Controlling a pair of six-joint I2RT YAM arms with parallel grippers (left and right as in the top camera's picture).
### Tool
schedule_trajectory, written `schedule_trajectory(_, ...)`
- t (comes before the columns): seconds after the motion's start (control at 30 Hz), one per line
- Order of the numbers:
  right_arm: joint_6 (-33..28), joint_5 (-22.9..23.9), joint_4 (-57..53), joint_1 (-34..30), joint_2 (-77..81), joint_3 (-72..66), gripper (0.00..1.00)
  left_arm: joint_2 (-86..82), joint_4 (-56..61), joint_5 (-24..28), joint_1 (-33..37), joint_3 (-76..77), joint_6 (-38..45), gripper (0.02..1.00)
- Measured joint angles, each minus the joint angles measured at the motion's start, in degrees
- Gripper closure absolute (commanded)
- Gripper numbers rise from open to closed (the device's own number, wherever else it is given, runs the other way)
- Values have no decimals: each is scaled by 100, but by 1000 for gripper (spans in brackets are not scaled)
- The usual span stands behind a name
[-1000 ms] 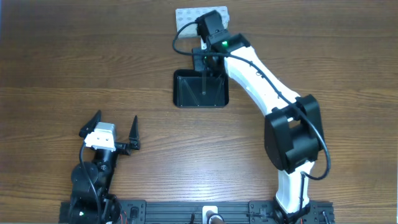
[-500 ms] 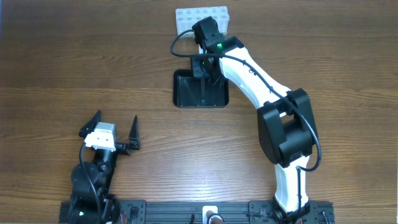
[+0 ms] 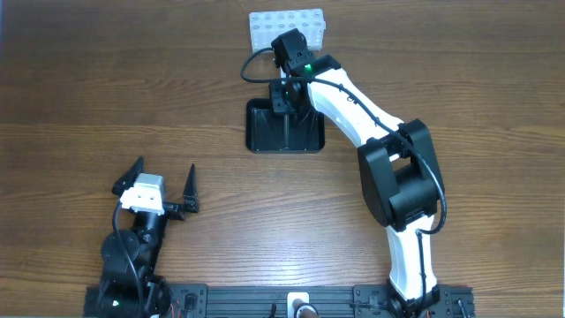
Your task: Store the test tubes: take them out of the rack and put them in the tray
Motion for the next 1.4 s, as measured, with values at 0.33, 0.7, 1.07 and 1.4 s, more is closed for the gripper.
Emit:
schedule_trajectory(0.33,-170,-87,-24,-22,-256,0,588,0,0,-2,0,0,0,18)
schedule_trajectory(0.7,-960,702,131,-531,-2004,0,139,0,0,-2,0,0,0,18)
schedule_trajectory(1.07,-1556,890,984,-2800,-3602,-789,9,0,0,0,0,0,-2,20)
schedule_trajectory(1.4,-2000,909,3169,-2839,-6024,-4315,7,0,2,-2,0,0,0,20)
